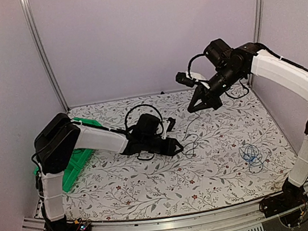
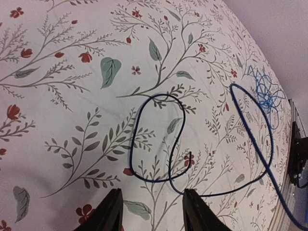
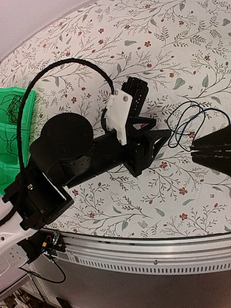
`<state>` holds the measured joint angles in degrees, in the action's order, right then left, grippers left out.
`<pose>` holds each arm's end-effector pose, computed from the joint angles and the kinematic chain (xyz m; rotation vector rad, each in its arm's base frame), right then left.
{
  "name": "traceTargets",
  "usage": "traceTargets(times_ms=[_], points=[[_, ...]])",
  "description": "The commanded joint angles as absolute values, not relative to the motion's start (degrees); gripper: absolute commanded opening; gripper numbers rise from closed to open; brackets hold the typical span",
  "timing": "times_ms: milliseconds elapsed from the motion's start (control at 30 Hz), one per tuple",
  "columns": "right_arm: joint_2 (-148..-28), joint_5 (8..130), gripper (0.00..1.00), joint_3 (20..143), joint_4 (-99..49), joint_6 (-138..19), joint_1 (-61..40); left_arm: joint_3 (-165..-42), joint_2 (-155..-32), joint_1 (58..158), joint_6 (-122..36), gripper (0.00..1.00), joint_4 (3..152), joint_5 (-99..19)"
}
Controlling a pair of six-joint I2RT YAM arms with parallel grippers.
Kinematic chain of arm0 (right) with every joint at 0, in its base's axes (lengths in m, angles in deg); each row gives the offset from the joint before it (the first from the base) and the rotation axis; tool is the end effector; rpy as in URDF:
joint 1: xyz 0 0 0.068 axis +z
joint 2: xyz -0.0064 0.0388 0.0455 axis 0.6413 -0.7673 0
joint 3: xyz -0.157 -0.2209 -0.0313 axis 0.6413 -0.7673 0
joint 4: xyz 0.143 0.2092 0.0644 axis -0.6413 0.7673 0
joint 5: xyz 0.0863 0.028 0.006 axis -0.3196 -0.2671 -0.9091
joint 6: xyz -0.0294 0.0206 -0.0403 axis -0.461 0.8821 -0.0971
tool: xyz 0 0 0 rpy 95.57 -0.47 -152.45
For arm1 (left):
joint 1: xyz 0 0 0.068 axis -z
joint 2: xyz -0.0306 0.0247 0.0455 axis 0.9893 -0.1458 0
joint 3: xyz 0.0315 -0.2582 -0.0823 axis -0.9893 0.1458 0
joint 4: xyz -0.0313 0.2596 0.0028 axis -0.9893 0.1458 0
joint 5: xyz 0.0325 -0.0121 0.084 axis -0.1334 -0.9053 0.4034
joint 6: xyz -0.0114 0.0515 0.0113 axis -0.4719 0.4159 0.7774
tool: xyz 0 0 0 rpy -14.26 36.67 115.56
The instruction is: Untangle the cables
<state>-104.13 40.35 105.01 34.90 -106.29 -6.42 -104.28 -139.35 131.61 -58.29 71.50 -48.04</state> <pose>0.2803 0.2106 0.3557 -1.6511 1.8409 0.7645 0.2798 -0.3489 0.1267 0.6572 2.3657 -0.9752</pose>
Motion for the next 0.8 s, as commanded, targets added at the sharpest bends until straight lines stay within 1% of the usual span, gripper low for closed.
traceTargets(times_ms=[0, 600, 767], points=[[-102.50, 39.77, 0.00, 109.13, 35.98, -105.81, -6.07, -105.52, -140.64, 131.98, -60.01, 0.42, 72.23, -51.79], [-102.07, 40.03, 0.00, 118.39, 36.40, -105.17, -5.44, -113.14, -148.47, 131.75, -61.82, 0.40, 72.83, -53.04], [-102.11, 40.29, 0.00, 118.71, 36.23, -105.04, -5.04, -113.70, -150.16, 131.04, -65.47, 0.36, 69.69, -56.18]])
